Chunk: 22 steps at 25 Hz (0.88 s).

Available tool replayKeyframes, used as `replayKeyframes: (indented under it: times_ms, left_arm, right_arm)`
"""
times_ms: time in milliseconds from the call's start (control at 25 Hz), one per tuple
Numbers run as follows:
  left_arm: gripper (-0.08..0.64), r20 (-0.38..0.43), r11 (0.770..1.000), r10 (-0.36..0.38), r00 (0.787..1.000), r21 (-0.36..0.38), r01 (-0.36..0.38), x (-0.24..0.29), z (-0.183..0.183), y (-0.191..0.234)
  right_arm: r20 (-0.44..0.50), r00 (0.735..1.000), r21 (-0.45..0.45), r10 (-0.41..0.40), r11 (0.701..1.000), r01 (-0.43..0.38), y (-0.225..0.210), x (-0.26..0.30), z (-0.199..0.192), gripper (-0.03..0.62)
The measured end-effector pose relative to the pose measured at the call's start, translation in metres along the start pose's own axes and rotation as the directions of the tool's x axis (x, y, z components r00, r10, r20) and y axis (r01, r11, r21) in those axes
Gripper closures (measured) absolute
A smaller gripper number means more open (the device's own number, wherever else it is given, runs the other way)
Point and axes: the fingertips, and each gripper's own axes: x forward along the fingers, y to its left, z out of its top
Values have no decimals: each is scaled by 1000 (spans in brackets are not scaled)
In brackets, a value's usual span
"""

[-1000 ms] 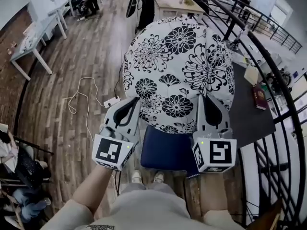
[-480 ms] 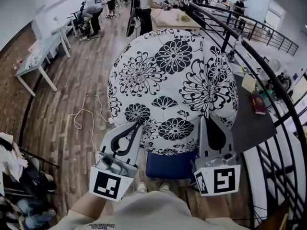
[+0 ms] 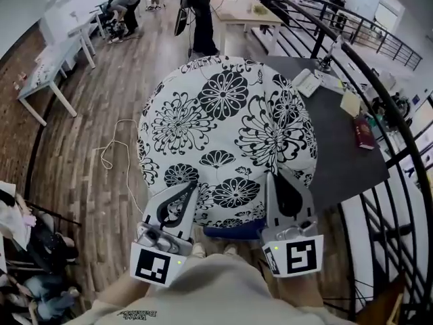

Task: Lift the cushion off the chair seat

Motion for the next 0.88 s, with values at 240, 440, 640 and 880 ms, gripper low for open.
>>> replayKeyframes:
  times_ms: [240, 440, 640, 880]
  left_arm:
    - [555, -8, 1000, -7, 1000, -8, 7, 7, -15, 0]
    - [555, -17, 999, -3, 1000, -33, 2, 11, 5, -6]
    - [555, -22, 999, 3, 1000, -45, -4, -4, 25, 1]
    - [555, -24, 999, 3, 1000, -42, -4, 3, 22, 8]
  right_arm:
    - [-35, 999, -4, 20, 1000, -20, 7, 3, -26, 589]
    - [-42, 998, 50, 53, 997, -51, -4, 2, -8, 589]
    - [-41, 998, 56, 52, 997, -50, 2, -3, 19, 589]
    - [-44, 998, 53, 48, 998, -46, 1, 5, 17, 589]
